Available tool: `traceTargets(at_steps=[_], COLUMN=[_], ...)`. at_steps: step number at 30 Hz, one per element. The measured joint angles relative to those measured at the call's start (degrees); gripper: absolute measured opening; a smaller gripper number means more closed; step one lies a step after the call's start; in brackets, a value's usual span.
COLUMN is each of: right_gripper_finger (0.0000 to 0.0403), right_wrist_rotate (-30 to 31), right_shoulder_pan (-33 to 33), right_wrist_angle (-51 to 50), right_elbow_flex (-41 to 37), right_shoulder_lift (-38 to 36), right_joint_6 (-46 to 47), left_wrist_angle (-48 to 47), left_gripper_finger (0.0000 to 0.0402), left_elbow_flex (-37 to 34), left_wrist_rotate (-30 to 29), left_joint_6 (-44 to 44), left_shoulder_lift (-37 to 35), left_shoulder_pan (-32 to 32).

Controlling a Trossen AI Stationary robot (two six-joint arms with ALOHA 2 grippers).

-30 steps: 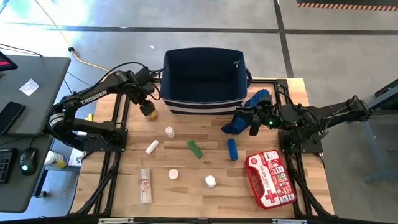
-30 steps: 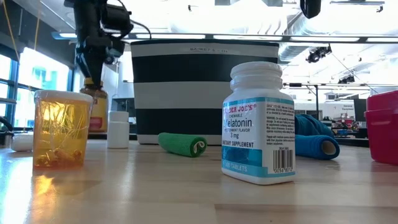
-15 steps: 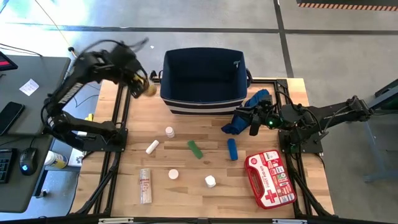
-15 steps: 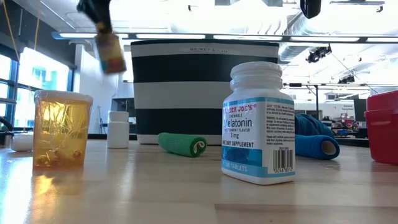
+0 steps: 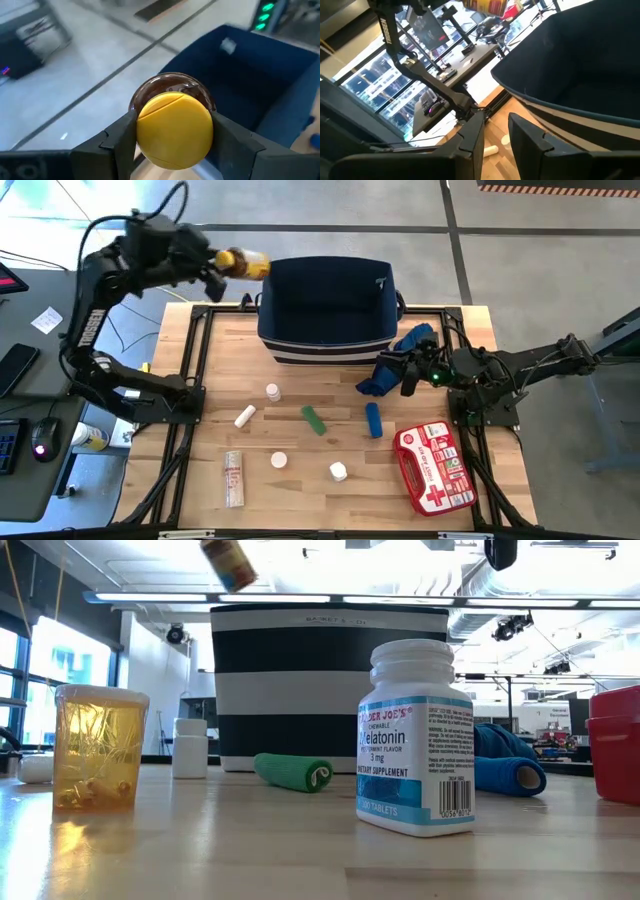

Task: Pick & place medical supplies in basket/bin
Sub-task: Put the yellow medicine bottle into the blue bin

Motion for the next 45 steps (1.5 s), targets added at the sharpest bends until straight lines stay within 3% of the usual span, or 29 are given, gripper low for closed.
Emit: traceTargets(at_steps=[4, 15, 26, 37, 45], right_gripper_finger=[0.0081, 0.0081, 0.0081, 0.0081, 0.0081], right_wrist_rotate=[1.14, 1.13, 1.08, 0.43, -0.44], right_shoulder_pan=[0.00, 0.00, 0.00, 0.00, 0.00], right_wrist_angle=[0.01, -0.46, -0.46, -0.84, -1.78], right_elbow_flex=[0.00, 0.00, 0.00, 0.00, 0.00], right_shoulder_lift=[0.00, 0.00, 0.02, 0.02, 0.02], right_joint_6=[0.19, 1.46, 1.64, 1.68, 1.57], left_wrist_angle=[-0.05, 4.97, -1.52, 1.99, 3.52], left_gripper_finger=[0.0246, 0.0246, 0.0246, 0.0252, 0.0267], left_elbow_flex=[-0.07, -0.13, -0.17, -0.17, -3.32], left_wrist_rotate=[3.22, 5.41, 0.21, -6.10, -6.66], left_joint_6=[1.50, 9.08, 12.18, 13.30, 16.09], left_shoulder_lift=[5.26, 22.77, 40.38, 43.82, 43.84], left_shoulder_pan=[-0.01, -3.30, -3.63, -2.94, -2.59])
